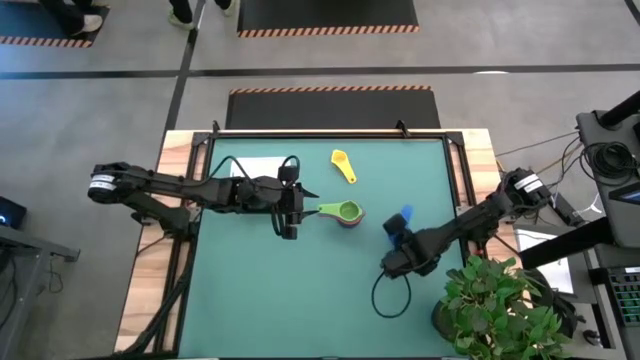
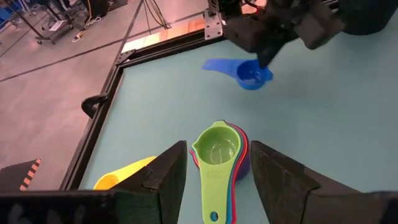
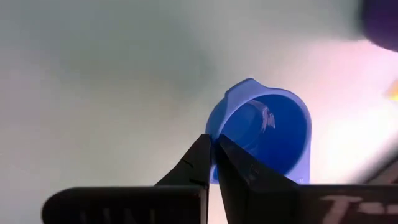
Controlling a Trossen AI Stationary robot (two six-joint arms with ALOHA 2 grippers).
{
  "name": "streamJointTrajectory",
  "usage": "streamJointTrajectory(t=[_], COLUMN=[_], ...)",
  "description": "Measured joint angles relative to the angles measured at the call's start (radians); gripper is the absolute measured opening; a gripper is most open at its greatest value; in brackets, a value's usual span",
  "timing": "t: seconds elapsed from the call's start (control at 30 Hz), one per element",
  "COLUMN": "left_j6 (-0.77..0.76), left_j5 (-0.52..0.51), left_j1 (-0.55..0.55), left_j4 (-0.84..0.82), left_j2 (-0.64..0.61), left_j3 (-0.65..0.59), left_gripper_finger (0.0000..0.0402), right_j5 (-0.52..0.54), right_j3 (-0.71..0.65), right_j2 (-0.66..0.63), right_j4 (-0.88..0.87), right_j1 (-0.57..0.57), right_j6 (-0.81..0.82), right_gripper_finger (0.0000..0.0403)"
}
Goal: Nest measuring cups in basket
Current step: Stack the blue measuring cup on top of the green measuring cup
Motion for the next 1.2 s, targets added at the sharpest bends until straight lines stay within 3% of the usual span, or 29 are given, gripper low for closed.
streamJointTrajectory(t=[0.13,0.27,0.37,0.53,0.67,0.83,0.93,1.07,1.2], left_j6=[-0.001,-0.001,-0.001,0.012,0.016,0.018,0.018,0.023,0.028], left_j5=[0.002,0.023,0.098,0.298,0.533,0.819,0.830,0.773,0.658], left_j1=[0.000,0.000,0.000,-0.001,-0.008,-0.039,-0.070,-0.112,-0.131], left_j4=[0.000,0.000,0.000,0.017,0.181,0.403,0.511,0.594,0.591], left_j2=[0.000,0.000,0.000,0.000,0.016,0.071,0.112,0.181,0.224], left_j3=[0.000,0.000,0.000,-0.008,-0.053,-0.108,-0.125,-0.126,-0.106], left_gripper_finger=[0.0158,0.0158,0.0158,0.0158,0.0158,0.0158,0.0158,0.0158,0.0166], right_j5=[0.087,0.080,0.016,-0.179,-0.313,-0.338,-0.339,-0.339,-0.339], right_j3=[0.053,0.118,0.176,0.250,0.260,0.259,0.259,0.259,0.259], right_j2=[-0.002,-0.002,-0.002,-0.002,-0.002,-0.002,-0.002,-0.002,-0.002], right_j4=[-0.045,-0.043,-0.027,0.173,0.407,0.517,0.546,0.605,0.627], right_j1=[0.008,0.020,0.041,0.063,0.079,0.089,0.082,0.066,0.058], right_j6=[-0.053,-0.122,-0.172,-0.220,-0.332,-0.558,-0.655,-0.758,-0.800], right_gripper_finger=[0.0009,0.0009,0.0009,0.0009,0.0009,0.0009,0.0009,0.0009,0.0009])
